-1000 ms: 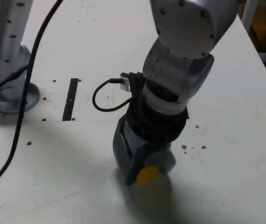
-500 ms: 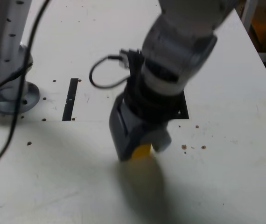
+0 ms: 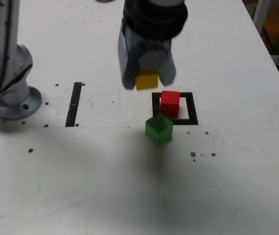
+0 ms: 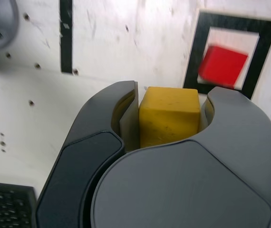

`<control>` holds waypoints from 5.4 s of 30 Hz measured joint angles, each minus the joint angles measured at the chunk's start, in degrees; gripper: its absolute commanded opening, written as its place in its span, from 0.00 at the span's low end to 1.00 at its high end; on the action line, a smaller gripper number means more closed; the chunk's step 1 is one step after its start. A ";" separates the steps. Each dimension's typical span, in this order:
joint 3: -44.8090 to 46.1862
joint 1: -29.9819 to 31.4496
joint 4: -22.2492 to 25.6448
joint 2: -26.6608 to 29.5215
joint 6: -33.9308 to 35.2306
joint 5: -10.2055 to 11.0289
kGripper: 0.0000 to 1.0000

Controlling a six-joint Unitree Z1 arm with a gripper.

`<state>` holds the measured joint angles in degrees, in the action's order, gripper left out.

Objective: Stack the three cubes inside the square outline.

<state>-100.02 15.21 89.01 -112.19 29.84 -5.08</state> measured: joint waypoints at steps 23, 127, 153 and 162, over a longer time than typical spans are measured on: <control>3.86 -7.10 -9.96 -5.37 -17.33 -2.39 0.23; 16.69 9.98 -22.04 -3.61 -36.79 4.80 0.97; 14.40 7.46 -21.81 -9.02 -40.03 5.96 0.83; 13.96 6.93 -21.81 -9.57 -40.16 5.20 0.70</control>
<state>-86.06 22.15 67.19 -121.75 -10.32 0.12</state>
